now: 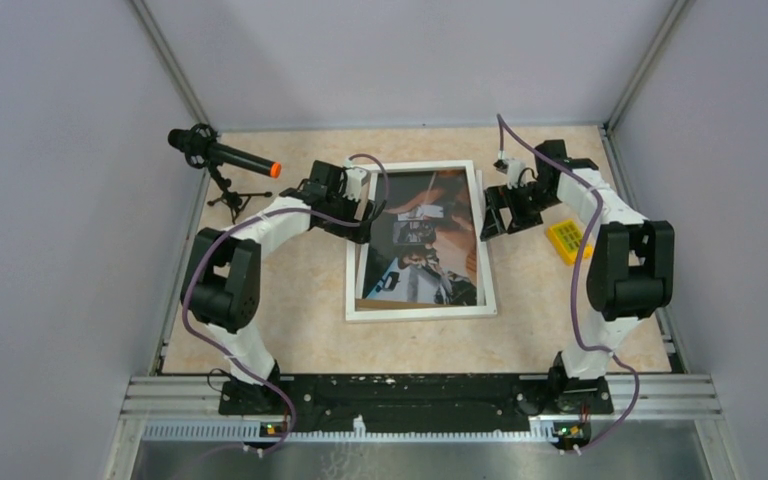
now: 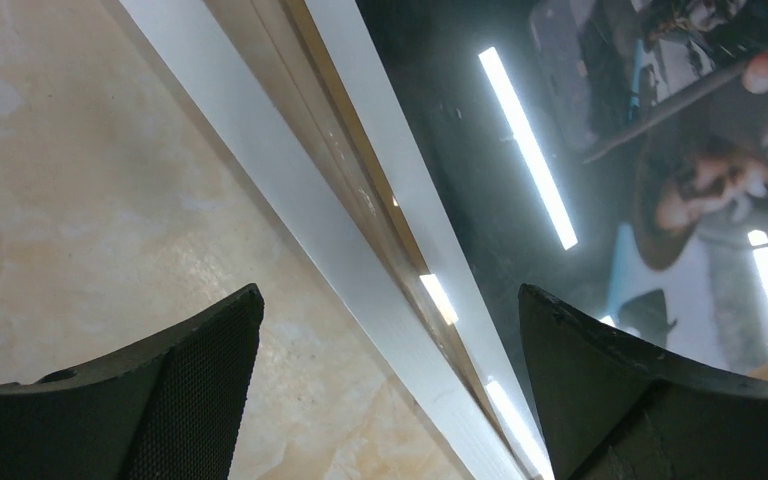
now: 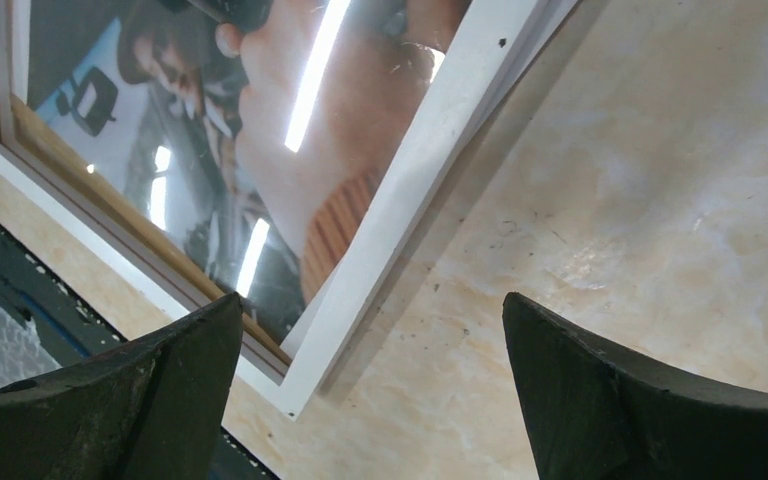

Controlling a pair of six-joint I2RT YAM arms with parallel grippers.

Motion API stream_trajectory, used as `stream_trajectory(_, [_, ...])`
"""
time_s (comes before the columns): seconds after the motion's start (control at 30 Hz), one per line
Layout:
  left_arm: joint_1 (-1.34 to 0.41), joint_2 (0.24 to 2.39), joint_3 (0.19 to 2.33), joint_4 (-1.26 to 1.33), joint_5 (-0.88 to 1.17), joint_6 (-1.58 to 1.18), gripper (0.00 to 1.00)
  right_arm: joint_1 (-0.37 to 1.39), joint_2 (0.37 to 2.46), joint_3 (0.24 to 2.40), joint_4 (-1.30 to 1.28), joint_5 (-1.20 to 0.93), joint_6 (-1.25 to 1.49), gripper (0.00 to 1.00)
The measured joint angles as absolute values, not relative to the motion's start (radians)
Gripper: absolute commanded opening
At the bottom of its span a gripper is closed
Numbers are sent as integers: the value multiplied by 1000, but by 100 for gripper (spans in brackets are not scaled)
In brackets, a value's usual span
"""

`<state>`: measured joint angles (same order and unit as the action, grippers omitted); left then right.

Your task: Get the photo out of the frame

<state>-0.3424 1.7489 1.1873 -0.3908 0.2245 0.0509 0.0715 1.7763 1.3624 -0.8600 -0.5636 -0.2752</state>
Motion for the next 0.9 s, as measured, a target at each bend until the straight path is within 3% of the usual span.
stream_trajectory(0.4, [-316, 2001, 1390, -355, 307, 33, 99, -7, 1764, 1322, -933, -599, -283, 99])
stream_trajectory(0.67, [-308, 2151, 1588, -366, 475, 115, 85, -87, 1748, 1319, -979, -611, -318, 99])
stream_trajectory(0.9, [-308, 2251, 1725, -393, 588, 198, 83, -86, 1745, 1211, -998, -642, -332, 98])
